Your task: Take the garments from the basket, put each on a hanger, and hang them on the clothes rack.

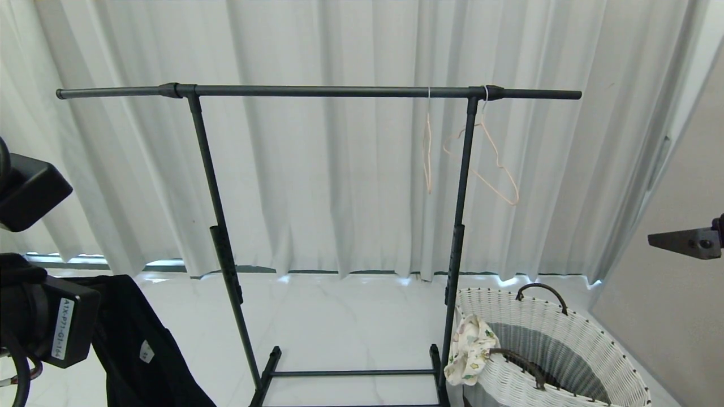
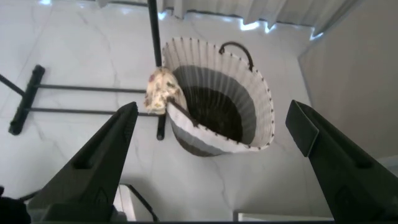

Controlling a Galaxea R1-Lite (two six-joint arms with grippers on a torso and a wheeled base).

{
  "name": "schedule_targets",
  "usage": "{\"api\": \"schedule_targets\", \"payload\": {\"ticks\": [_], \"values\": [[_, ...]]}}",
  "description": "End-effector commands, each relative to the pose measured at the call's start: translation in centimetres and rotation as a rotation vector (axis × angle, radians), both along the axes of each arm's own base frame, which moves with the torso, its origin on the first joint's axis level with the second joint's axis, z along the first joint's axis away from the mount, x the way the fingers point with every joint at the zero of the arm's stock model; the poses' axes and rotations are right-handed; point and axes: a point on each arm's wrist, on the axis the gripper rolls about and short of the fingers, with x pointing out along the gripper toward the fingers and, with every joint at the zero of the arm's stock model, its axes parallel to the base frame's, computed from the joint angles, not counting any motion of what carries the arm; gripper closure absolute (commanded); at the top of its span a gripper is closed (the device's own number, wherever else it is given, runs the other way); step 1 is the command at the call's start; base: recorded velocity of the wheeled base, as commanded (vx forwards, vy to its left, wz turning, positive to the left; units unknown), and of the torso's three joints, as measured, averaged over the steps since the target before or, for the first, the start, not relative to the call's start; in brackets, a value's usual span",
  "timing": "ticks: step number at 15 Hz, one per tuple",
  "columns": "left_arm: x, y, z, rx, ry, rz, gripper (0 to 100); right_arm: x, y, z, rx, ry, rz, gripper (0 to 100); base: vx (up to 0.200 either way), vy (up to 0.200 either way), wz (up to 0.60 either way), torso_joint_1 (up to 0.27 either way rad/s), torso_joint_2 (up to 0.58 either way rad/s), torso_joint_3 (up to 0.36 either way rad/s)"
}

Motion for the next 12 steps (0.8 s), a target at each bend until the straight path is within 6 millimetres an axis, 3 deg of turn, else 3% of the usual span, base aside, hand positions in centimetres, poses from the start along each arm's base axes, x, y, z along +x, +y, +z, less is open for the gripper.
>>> {"api": "schedule_targets", "payload": {"ticks": [1,12], "values": [[0.0,0.0,-0.2,0.003,0.005,0.000,100,0.8,0.2,-0.4,-0.010,0.026,-0.001,0,0.000,0.000,0.00,0.193,-0.46,-0.271],[-0.3,0.1,0.1,-0.002,-0.011,-0.002,100,2.3,0.8,-0.6,0.008,-0.012,0.013,0,0.000,0.000,0.00,0.220,-0.50,-0.280]]}}
